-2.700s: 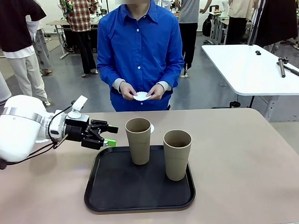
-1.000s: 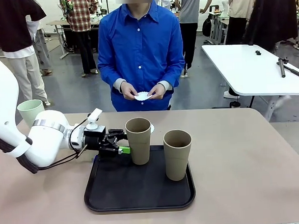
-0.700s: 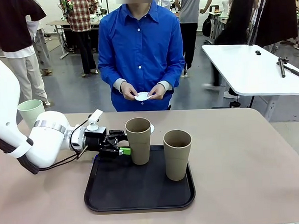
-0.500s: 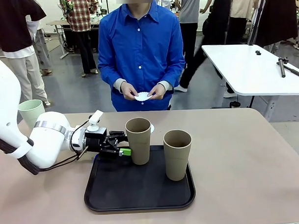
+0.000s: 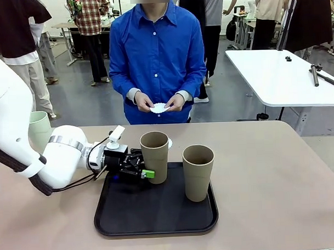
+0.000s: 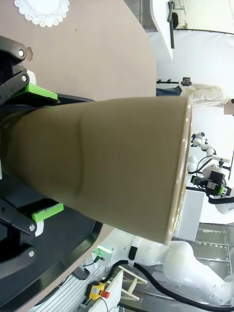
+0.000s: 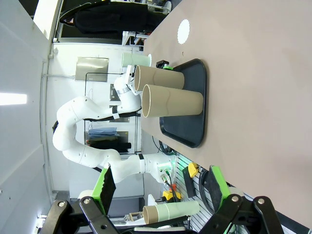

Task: Place coasters on the table and set cups on them.
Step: Take one Reusable plastic cup from the Flat Tray and place it on a coaster set by the human.

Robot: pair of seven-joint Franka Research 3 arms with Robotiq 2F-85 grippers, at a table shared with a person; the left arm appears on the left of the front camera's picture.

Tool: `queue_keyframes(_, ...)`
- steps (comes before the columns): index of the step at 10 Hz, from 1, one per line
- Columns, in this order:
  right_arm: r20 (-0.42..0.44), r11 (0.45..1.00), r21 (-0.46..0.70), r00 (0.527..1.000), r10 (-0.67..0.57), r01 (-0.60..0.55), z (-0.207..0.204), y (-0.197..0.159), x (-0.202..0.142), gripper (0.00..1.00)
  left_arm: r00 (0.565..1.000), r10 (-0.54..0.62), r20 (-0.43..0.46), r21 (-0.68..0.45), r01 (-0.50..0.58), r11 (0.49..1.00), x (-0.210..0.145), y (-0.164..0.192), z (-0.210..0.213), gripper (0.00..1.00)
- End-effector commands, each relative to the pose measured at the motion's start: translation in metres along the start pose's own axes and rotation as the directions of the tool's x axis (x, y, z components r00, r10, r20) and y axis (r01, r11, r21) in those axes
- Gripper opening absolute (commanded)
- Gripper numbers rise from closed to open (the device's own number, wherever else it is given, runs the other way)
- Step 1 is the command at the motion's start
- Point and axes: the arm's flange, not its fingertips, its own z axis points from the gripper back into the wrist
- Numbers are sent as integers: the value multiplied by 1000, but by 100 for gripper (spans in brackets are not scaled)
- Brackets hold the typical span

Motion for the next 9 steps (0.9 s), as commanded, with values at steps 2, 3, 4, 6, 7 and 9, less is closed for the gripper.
queue_keyframes(2,5,1000,15,1000,7,-7,0,0,-1,100,997,-70,-12,2,70,998,-4,3,-20,100)
queue_keyframes(3,5,1000,15,1000,7,-7,0,0,-1,100,997,-75,1,-2,75,997,-4,4,-23,100)
queue_keyframes(4,5,1000,15,1000,7,-7,0,0,-1,100,996,-87,25,1,87,996,-3,4,-23,100)
queue_keyframes(6,5,1000,15,1000,7,-7,0,0,-1,100,994,-88,68,12,88,996,0,4,-18,40)
queue_keyframes(7,5,1000,15,1000,7,-7,0,0,-1,100,994,-88,71,13,87,996,1,4,-17,0)
queue_keyframes(9,5,1000,15,1000,7,-7,0,0,-1,100,994,-97,57,7,97,995,8,-3,-12,0)
